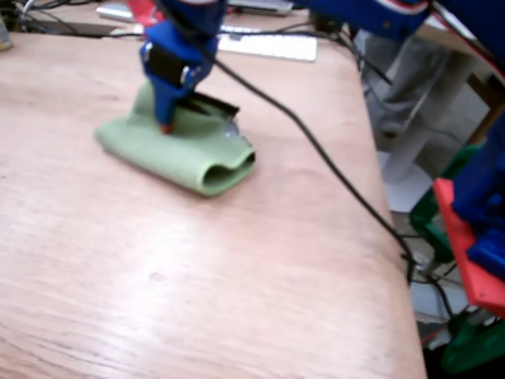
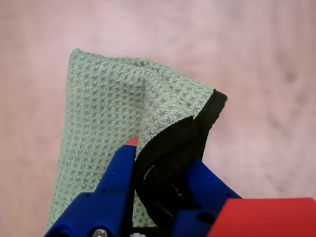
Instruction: Clean the table
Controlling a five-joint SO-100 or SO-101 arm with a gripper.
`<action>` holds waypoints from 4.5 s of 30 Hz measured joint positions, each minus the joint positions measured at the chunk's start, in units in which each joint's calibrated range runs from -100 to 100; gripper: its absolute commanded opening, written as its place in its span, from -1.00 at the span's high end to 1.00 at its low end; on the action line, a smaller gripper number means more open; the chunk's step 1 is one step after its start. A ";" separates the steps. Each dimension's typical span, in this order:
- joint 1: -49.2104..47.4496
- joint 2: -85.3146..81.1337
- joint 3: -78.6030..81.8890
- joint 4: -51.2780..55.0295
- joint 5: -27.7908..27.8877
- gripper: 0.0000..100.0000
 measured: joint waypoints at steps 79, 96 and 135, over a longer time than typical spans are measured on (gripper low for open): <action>-14.47 20.32 -30.66 -19.38 -2.25 0.98; 41.05 26.72 -30.75 -19.38 11.04 0.98; -28.56 -41.68 7.39 22.53 3.86 0.98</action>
